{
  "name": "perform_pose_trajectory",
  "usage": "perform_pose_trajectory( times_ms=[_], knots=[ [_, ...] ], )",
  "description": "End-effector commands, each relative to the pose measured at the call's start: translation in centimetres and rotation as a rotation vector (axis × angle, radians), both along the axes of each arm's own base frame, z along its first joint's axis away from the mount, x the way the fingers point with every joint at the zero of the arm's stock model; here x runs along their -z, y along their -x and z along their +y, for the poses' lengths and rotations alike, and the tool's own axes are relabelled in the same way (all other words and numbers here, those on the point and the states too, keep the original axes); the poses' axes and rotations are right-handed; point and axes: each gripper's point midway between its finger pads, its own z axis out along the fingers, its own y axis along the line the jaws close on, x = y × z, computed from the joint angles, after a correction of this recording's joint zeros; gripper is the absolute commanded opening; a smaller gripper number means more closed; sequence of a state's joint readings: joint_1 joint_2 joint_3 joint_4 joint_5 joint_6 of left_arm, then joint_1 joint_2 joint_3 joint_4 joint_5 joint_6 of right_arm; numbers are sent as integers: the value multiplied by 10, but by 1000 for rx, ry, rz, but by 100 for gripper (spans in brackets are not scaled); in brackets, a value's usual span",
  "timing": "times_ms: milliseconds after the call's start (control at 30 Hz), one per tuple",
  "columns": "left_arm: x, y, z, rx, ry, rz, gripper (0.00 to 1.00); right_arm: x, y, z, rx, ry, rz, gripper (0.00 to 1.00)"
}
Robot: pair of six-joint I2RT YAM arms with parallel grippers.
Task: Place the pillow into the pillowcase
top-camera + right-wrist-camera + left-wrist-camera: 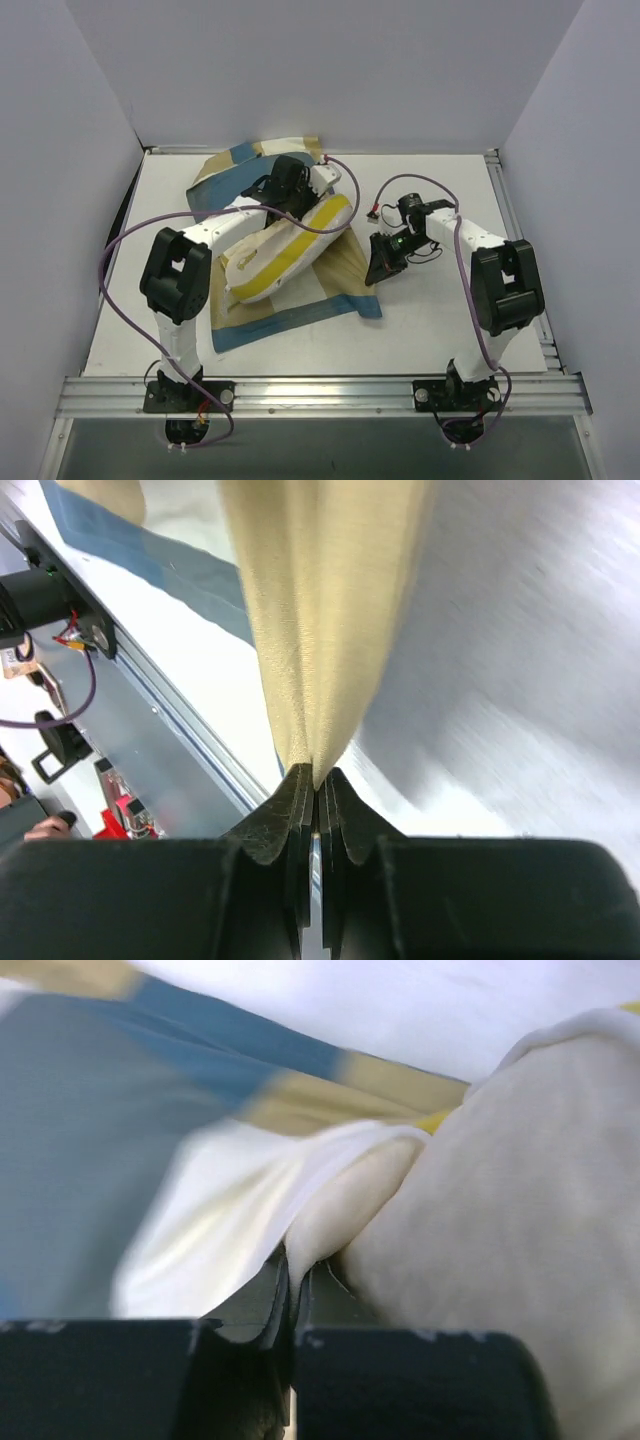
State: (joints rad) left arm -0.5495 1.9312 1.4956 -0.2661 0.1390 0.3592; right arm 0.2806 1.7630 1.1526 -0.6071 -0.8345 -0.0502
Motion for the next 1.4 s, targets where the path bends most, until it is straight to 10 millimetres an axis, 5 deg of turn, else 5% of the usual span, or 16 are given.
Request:
perform_pose_trajectory(
  times_ms=[0, 133, 333, 433, 467, 500, 600, 733, 833, 867, 967, 1067, 1167, 1200, 1233, 1367],
  knots=[
    [-91, -120, 110, -415, -126, -476, 0, -7, 75, -50, -55, 106, 295, 0],
    [-79, -123, 126, -424, -188, -479, 0, -7, 75, -66, -53, 104, 339, 0],
    [-13, -56, 67, -225, -198, -351, 0, -10, 50, -56, -28, 60, 352, 0],
    [25, 1, 28, -48, -177, -143, 0, -14, 38, -58, -10, 57, 344, 0],
    [28, 17, 15, 9, -150, -83, 9, -14, 34, -59, -2, 60, 340, 0],
    [21, 28, -4, 55, -108, -45, 32, -17, 24, -59, 8, 60, 315, 0],
    [8, 77, -36, 160, 29, 176, 65, -17, 0, -66, 78, 57, 303, 0],
    [-54, 88, -49, 122, 162, 215, 88, -16, -66, -89, 197, 111, 190, 0],
    [-83, 70, -26, 40, 193, 170, 88, -14, -100, -123, 289, 197, 145, 18],
    [-96, 58, -13, -10, 192, 131, 88, -20, -114, -139, 321, 237, 97, 41],
    [-92, 23, 48, -166, 146, 119, 84, -36, -126, -165, 378, 317, 27, 73],
    [-81, -20, 126, -346, 81, 76, 83, -48, -109, -171, 402, 309, 48, 80],
    [-70, -58, 186, -471, 40, 41, 83, -58, -85, -150, 401, 207, 108, 81],
    [-81, -74, 196, -492, 36, -1, 82, -50, -67, -139, 389, 177, 179, 80],
    [-63, -86, 205, -511, 21, 20, 81, -55, -61, -123, 387, 98, 215, 80],
    [-59, -125, 211, -483, 57, -11, 78, -43, -35, -87, 353, -29, 357, 78]
  ],
)
